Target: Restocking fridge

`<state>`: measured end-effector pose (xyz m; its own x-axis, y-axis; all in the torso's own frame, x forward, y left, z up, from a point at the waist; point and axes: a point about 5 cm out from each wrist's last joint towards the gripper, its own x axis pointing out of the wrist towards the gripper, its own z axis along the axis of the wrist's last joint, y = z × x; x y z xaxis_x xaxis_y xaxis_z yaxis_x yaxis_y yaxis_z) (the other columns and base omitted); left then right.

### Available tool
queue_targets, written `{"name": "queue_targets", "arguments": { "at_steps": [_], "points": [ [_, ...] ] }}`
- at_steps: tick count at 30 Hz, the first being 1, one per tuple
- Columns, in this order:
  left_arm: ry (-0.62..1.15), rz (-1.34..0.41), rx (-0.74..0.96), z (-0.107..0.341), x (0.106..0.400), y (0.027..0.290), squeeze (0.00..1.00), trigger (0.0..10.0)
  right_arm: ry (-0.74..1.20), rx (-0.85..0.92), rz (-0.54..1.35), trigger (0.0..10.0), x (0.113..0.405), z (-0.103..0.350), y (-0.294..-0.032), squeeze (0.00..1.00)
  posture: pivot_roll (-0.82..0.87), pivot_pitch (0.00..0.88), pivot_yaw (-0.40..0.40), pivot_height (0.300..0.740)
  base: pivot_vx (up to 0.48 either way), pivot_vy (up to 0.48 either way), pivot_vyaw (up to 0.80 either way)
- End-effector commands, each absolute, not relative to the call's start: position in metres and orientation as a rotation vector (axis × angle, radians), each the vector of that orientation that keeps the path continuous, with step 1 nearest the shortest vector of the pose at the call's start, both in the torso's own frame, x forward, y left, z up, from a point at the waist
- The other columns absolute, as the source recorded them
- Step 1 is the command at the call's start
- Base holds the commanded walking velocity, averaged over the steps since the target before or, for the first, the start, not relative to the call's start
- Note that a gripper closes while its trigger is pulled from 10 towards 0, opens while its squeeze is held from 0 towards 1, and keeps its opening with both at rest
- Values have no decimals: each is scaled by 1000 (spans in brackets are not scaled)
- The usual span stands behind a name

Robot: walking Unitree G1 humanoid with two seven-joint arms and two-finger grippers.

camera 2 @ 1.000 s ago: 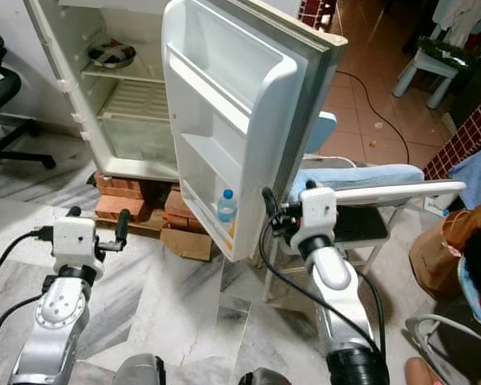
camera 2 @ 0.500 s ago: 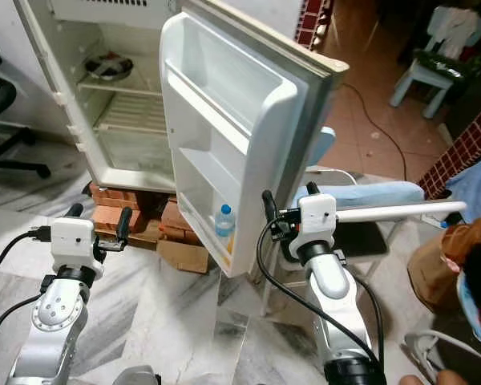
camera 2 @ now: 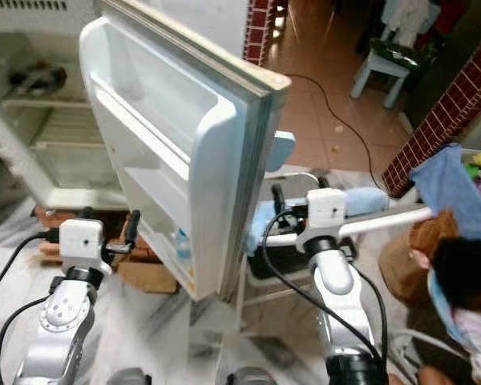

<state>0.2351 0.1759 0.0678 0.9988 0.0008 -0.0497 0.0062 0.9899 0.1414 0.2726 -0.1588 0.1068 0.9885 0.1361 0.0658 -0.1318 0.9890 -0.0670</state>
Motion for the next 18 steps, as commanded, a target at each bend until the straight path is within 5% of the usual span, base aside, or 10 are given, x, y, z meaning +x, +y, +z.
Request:
{"name": "queue_targets", "arguments": {
  "at_steps": [1,11,18],
  "points": [
    [58,-4,147,67,235,175,0,10000,-85,-61,155,10000,273,110,-157,0,29,34,-65,740,0,0,0],
    [165,71,104,54,215,185,0,10000,-32,9,310,10000,285,106,-152,0,43,40,-63,740,0,0,0],
    [382,-45,11,27,181,181,0,10000,-91,-10,422,10000,320,128,-128,0,85,42,-70,740,0,0,0]
  ]
}}
